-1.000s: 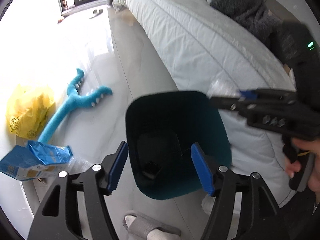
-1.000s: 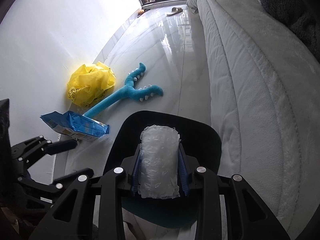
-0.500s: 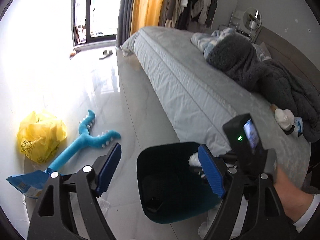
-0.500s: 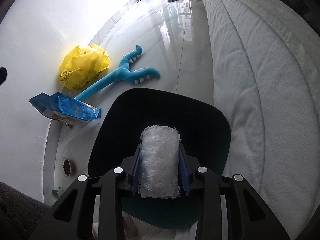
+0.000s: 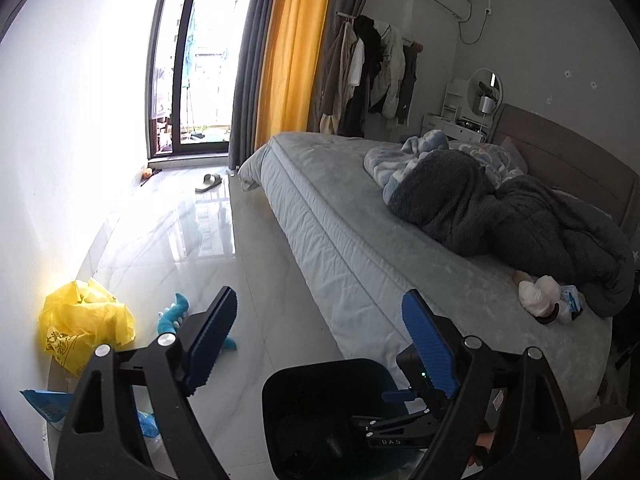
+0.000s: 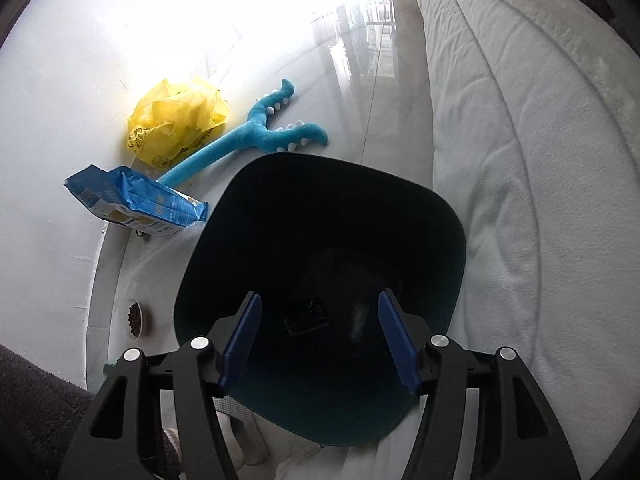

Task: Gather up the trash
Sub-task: 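Withdraw both grippers from the bin back toward the bed, then grasp the white tissue wad with left gripper while right grasps the tape roll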

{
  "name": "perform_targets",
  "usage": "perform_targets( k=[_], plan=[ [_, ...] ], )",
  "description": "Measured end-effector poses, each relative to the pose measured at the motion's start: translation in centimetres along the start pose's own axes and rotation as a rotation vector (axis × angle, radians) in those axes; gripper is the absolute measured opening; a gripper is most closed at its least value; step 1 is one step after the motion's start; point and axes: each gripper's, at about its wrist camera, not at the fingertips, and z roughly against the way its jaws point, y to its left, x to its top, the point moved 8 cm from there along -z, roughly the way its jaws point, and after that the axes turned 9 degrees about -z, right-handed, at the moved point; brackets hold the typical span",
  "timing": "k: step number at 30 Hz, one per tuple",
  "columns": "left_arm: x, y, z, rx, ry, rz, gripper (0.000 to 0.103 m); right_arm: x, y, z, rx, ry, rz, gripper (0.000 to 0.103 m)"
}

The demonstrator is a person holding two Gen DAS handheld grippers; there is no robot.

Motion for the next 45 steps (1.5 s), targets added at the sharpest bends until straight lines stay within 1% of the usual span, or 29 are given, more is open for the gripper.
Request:
perform_targets(
  k=[6,12,14,18,23,33,36,40,45],
  plan=[
    [1.4,-2.3,0.4,-0.019,-0.046,-0.018,0.087,0.5,0.1,4.0,0.038,-0.071,0.026,0.067],
    [3.0,-5.0,0.1,-0.051,-0.083,-0.001,0.087,1.2,-0.1,10.3,0.081,-0.205,0.053,0.072],
    [3.4,-5.7,0.0,-0.061,-0.091,0.004,0.087,1.2,-0.6,12.1,0.084,-0.244,0.058,0.073],
    [4.3,-7.5,-0.7,-0.089,-0.101,0.018,0.089,1.3,-2.4,14.8,0.079,-0.295,0.049,0.073],
    [4.7,-9.8,-2.1,-0.123,-0.095,0.03,0.089,0.9,-5.5,17.4,0.03,-0.344,0.042,0.073],
    [4.4,-15.0,-5.6,-0.182,-0.044,0.018,0.089,0.2,-11.1,22.6,-0.036,-0.46,0.006,0.074],
    [4.2,-16.0,-6.1,-0.197,-0.034,0.01,0.089,-0.1,-12.2,23.3,-0.062,-0.479,0.002,0.076],
    [3.8,-17.5,-7.2,-0.22,-0.012,0.002,0.089,-0.5,-14.6,24.4,-0.101,-0.499,-0.018,0.076],
    [3.6,-19.1,-8.5,-0.275,0.007,0.044,0.09,-0.9,-17.5,26.1,-0.142,-0.536,-0.049,0.076]
  ],
)
